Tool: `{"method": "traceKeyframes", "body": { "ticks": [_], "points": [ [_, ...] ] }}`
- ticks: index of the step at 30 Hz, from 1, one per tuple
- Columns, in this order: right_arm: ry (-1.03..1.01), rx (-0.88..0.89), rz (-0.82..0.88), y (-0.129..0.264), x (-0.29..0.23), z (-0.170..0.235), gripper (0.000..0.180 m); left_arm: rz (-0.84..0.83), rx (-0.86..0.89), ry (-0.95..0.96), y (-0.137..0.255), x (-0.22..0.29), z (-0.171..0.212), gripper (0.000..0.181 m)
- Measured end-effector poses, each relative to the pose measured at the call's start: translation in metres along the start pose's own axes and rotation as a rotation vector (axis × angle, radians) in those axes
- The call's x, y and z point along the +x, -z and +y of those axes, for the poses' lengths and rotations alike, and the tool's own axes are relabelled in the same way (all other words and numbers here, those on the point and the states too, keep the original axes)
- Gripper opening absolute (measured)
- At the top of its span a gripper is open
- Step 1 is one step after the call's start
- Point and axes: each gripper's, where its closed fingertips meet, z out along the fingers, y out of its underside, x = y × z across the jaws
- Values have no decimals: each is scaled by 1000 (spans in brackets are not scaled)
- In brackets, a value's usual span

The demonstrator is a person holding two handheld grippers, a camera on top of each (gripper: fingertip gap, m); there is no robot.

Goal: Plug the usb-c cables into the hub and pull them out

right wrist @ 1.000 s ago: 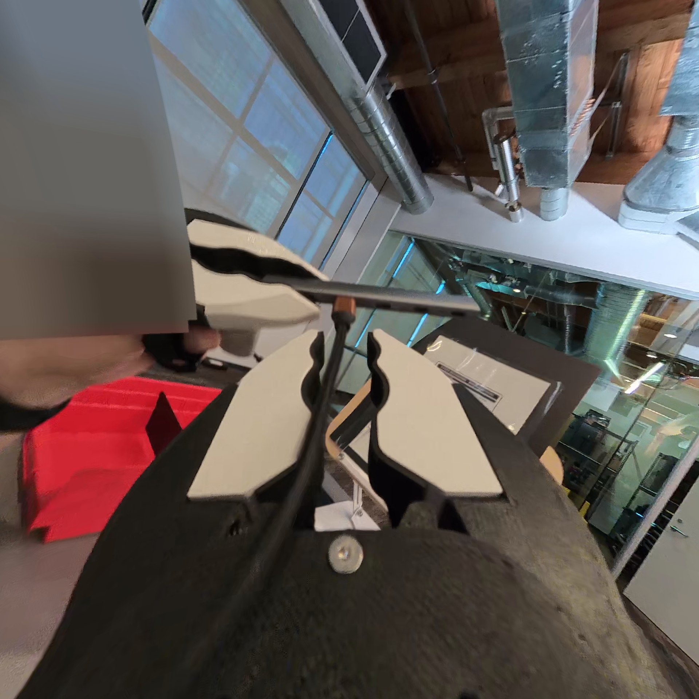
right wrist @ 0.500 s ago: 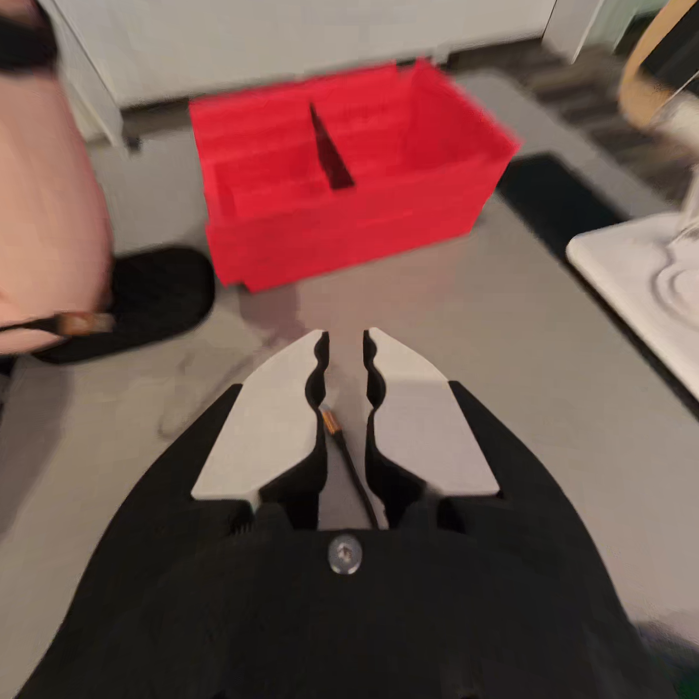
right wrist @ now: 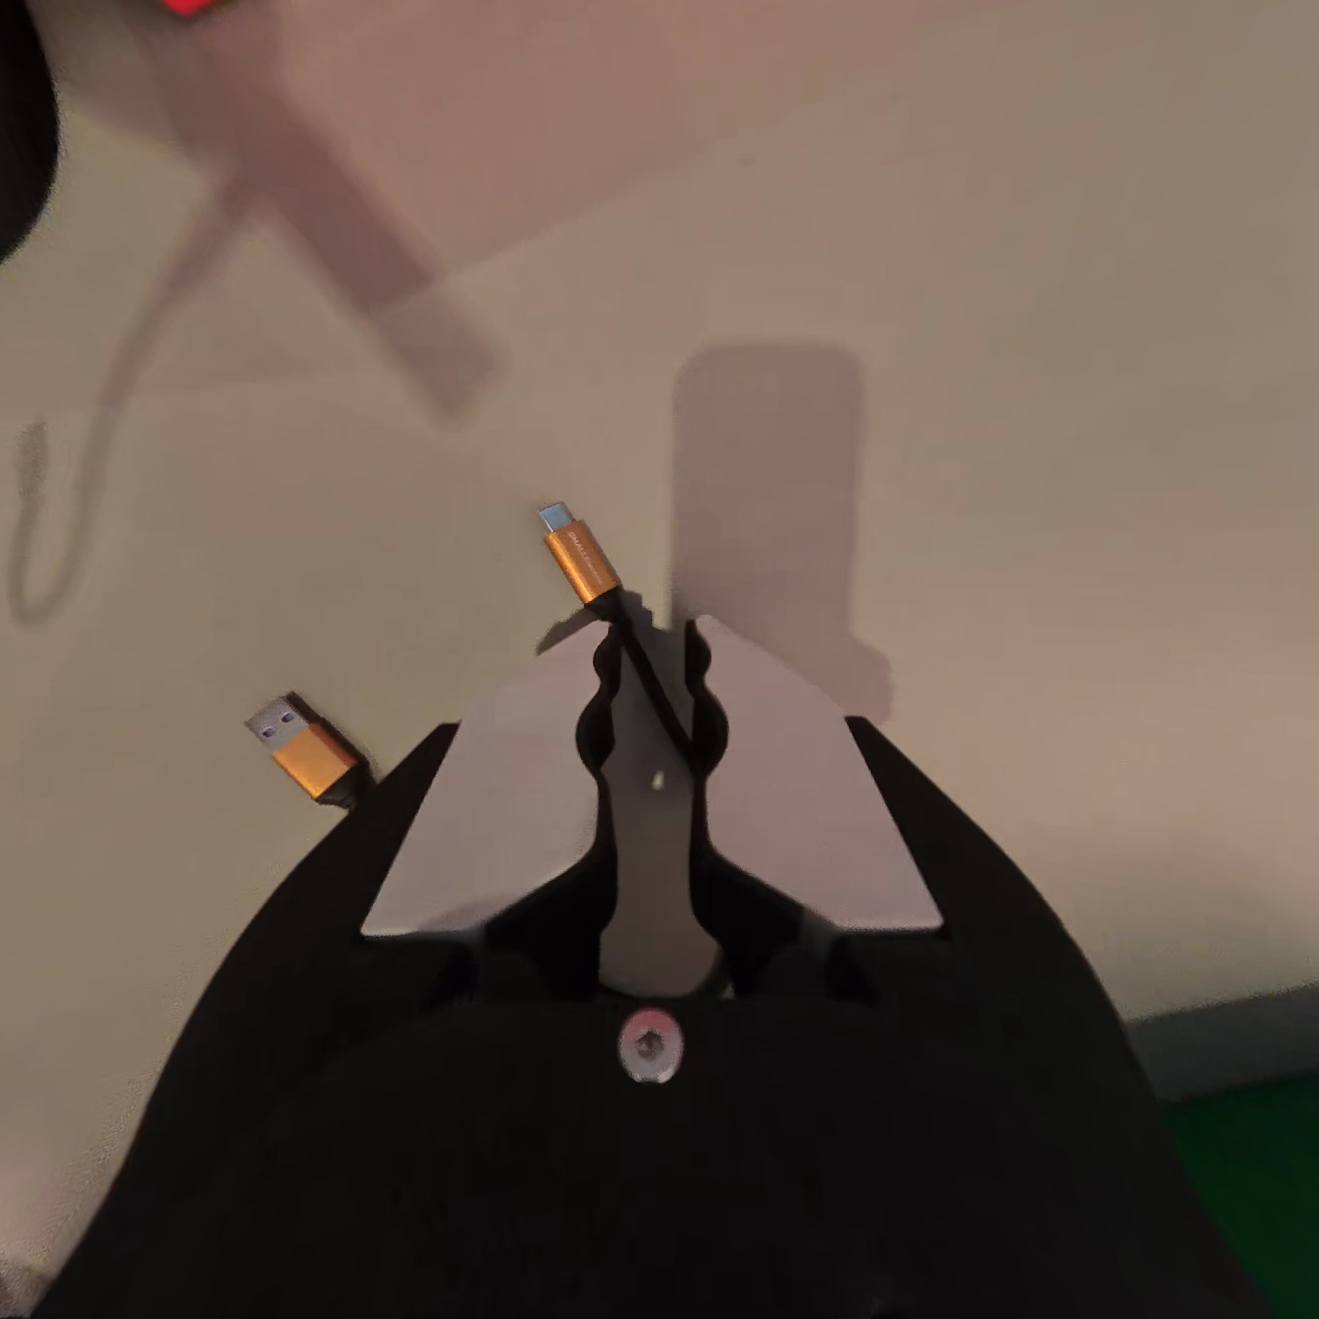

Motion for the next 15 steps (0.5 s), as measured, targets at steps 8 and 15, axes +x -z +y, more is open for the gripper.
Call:
{"method": "traceKeyframes", "body": {
  "ticks": [8, 15],
  "points": [
    [-57, 10, -69, -7, -6, 1, 17, 11, -9, -7, -2, 3, 0, 24],
    [54, -49, -50, -5, -11, 3, 8, -19, -73, -6, -8, -3, 14, 24]
  ]
}}
